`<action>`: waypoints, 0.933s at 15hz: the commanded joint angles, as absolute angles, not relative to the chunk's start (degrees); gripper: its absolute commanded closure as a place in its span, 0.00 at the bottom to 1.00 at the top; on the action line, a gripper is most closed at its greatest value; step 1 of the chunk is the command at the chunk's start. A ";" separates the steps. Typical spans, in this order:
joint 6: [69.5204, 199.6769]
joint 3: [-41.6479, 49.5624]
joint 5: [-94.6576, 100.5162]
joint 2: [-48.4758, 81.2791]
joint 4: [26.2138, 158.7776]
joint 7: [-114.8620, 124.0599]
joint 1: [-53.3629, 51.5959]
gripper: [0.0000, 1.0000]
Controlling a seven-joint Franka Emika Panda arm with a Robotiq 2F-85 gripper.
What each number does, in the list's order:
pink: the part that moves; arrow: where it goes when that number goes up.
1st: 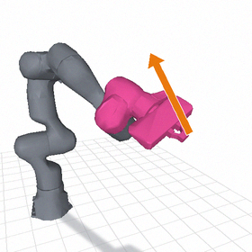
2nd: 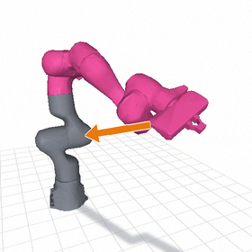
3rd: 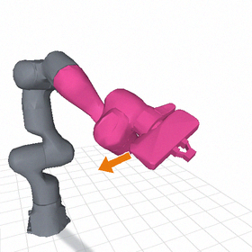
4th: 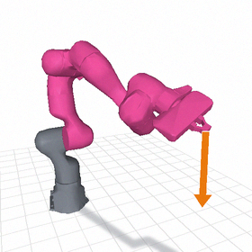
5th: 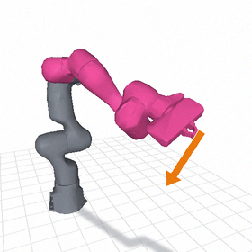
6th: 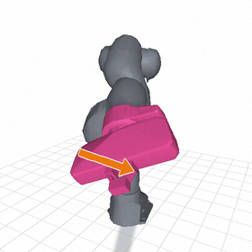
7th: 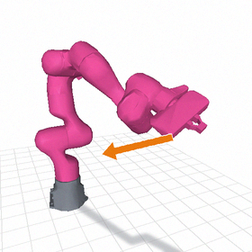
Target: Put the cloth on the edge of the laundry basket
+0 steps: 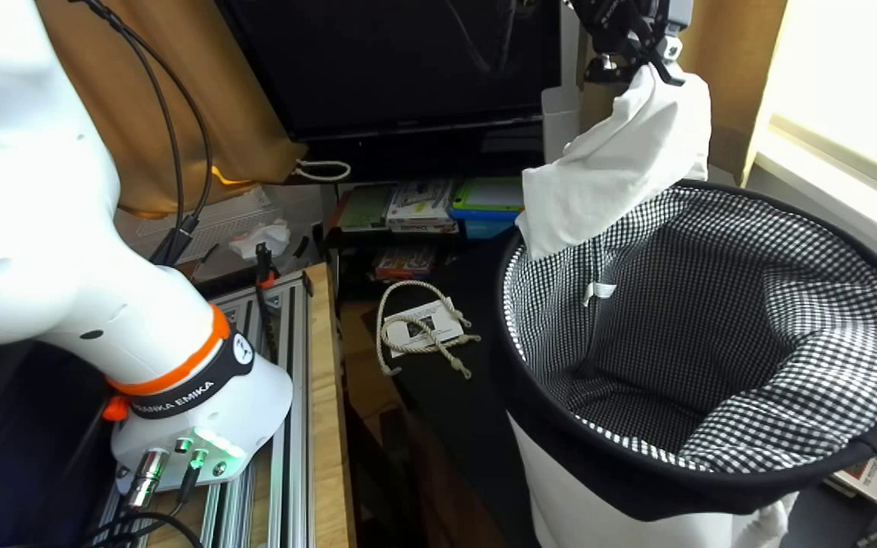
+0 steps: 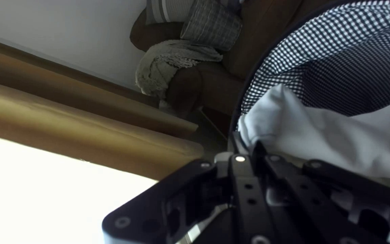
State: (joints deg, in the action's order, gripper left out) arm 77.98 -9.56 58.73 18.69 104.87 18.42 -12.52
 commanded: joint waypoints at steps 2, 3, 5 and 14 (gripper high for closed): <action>85.95 -9.14 55.12 17.44 109.10 17.98 -9.90 0.99; 86.74 -8.77 54.75 17.25 109.64 17.85 -9.43 0.99; 89.88 -7.68 55.38 16.95 111.43 18.08 -8.16 0.99; 103.45 -3.56 53.79 17.21 113.53 21.52 -4.17 0.68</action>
State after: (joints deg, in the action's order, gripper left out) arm 100.53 -3.88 55.85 18.47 111.74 21.59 -4.79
